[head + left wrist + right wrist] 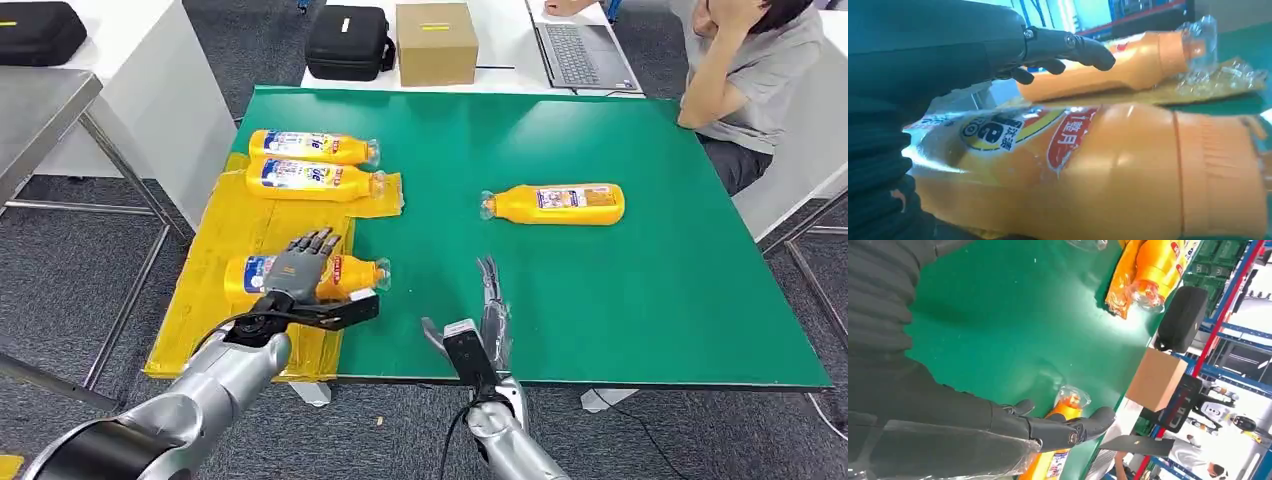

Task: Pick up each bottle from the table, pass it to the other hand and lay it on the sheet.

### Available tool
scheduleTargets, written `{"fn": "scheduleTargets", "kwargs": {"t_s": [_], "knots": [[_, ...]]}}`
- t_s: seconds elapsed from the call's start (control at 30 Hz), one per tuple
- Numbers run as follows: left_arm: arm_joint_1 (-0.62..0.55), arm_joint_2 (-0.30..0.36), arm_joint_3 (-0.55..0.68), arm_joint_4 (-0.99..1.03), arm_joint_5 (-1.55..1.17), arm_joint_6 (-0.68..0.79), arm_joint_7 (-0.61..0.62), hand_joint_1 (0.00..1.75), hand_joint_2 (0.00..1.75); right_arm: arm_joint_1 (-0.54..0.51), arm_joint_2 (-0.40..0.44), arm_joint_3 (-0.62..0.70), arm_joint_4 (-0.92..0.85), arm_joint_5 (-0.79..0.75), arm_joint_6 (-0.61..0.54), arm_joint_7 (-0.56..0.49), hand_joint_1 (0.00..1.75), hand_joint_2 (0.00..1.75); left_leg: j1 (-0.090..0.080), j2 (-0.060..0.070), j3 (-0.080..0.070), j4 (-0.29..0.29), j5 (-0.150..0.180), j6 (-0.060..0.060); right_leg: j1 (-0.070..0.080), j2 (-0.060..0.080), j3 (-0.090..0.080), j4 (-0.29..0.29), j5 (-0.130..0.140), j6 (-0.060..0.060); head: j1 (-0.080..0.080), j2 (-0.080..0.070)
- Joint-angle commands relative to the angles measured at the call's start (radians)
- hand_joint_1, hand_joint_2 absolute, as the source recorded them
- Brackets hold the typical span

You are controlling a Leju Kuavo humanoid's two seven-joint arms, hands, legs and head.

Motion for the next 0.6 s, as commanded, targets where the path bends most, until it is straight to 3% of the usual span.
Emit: {"fn": "scheduleTargets", "kwargs": {"t_s": [0.03,0.23,0.37,0.6], "knots": [[-0.032,-0.012,-0.006,0.032,-0.007,0.013,-0.013,0.0,1.75,-0.045,-0.011,0.006,0.063,0.001,-0.005,-0.001,0.0,1.75,0.0,0.001,0.003,0.0,-0.002,-0.001,0.0,0.0,0.003,0.0,-0.002,-0.001,0.0,0.0],[-0.032,-0.012,-0.006,0.032,-0.007,0.013,-0.013,0.0,1.75,-0.045,-0.011,0.006,0.063,0.001,-0.005,-0.001,0.0,1.75,0.0,0.001,0.003,0.0,-0.002,-0.001,0.001,0.0,0.003,0.001,-0.002,-0.001,0.0,0.0],[-0.015,-0.042,-0.043,-0.012,-0.02,0.017,-0.126,0.0,1.75,-0.039,-0.016,-0.012,0.058,0.008,-0.005,-0.001,0.0,1.75,0.001,0.0,0.003,0.0,-0.002,-0.001,0.001,-0.001,0.003,0.0,-0.002,-0.001,0.0,0.0],[0.099,-0.018,-0.121,-0.197,-0.066,0.036,-0.182,0.0,1.75,-0.017,-0.026,-0.042,0.035,0.03,-0.005,-0.001,0.0,1.75,0.0,0.001,0.004,-0.001,-0.002,-0.001,0.0,0.0,0.003,-0.001,-0.002,-0.001,0.0,0.0]]}}
